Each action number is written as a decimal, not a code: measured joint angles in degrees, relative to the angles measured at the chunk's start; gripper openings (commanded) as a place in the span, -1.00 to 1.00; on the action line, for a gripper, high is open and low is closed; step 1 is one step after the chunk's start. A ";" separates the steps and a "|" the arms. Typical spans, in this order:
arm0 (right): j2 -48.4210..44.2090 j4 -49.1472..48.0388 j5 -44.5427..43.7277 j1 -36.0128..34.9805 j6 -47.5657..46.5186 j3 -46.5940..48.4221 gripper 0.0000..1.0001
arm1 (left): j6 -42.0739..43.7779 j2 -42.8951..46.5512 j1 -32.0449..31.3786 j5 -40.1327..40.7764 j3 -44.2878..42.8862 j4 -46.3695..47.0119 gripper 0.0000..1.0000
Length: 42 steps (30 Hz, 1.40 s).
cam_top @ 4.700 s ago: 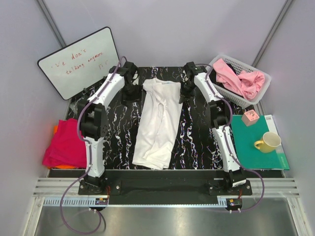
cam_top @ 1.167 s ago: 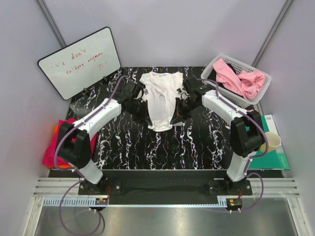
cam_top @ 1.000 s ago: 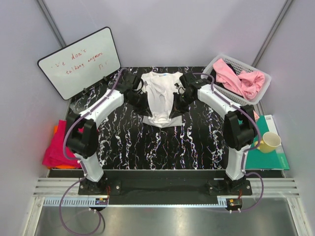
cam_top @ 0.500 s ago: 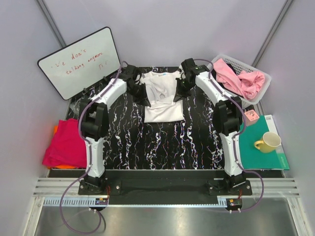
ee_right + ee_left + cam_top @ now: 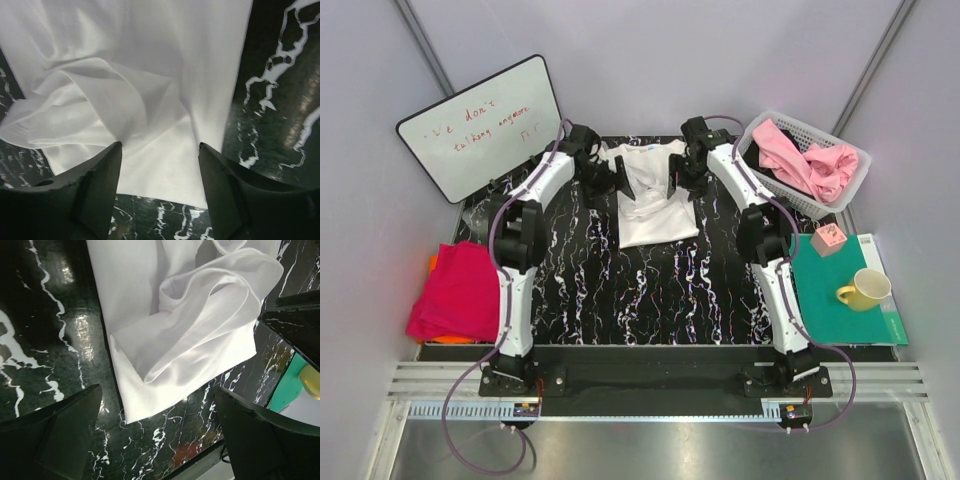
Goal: Fold and stack the t-shirts
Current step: Fold the folded rectangular tshirt in 1/3 of the way
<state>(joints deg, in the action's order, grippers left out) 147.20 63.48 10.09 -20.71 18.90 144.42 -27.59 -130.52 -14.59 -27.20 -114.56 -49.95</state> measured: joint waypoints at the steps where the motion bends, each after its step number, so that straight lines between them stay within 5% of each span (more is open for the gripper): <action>1: -1.11 -0.68 -1.16 0.00 -0.09 -2.01 0.60 | 0.17 0.31 0.26 0.02 0.22 0.02 0.98; 3: -4.92 -2.40 -3.32 0.04 -0.59 -8.28 0.83 | 0.61 1.73 0.61 0.04 2.19 0.44 0.98; 8: -16.28 -5.11 -6.67 0.26 -1.18 -20.48 0.87 | 2.05 9.60 0.68 -0.24 13.68 0.90 0.97; 11: -23.17 -7.37 -7.45 0.98 -1.14 -27.28 0.81 | 2.40 12.98 0.39 -1.16 21.07 2.69 0.80; 14: -27.74 -9.68 -6.45 2.75 -0.63 -35.54 0.67 | 2.56 13.75 -0.02 -2.08 27.12 4.39 0.39; 16: -28.04 -10.64 -5.51 3.56 -0.09 -39.21 0.48 | 2.23 13.73 -0.35 -2.47 29.75 5.09 0.28; 26: -22.93 -15.67 2.78 4.37 3.52 -49.51 0.41 | 1.16 12.11 -2.45 -3.50 31.17 9.55 0.28; 28: -22.71 -16.65 4.07 4.37 3.96 -49.42 0.37 | 0.48 10.69 -2.73 -4.07 30.36 9.75 0.16; 31: -21.94 -17.86 5.81 4.37 4.52 -48.61 -0.09 | -0.57 9.20 -2.97 -4.68 28.70 10.08 -0.48; 32: -21.44 -18.32 6.43 4.37 4.70 -48.15 -0.31 | -0.72 8.48 -3.02 -4.68 28.17 10.47 -0.88; 33: -20.96 -19.02 7.15 4.37 4.81 -47.89 -0.69 | -1.18 7.82 -3.06 -4.68 27.78 10.84 -1.00; 36: -19.54 -20.46 9.33 4.33 5.05 -47.67 -1.00 | -1.97 5.51 -3.08 -6.03 26.01 10.97 -1.00; 42: -19.61 -22.40 13.46 4.35 5.27 -49.53 -1.00 | -2.25 5.31 -3.23 -6.19 25.81 11.54 -1.00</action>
<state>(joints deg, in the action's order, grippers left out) 127.59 41.08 23.55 -16.36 24.16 94.89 -29.85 -125.21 -17.82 -33.39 -88.75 -38.41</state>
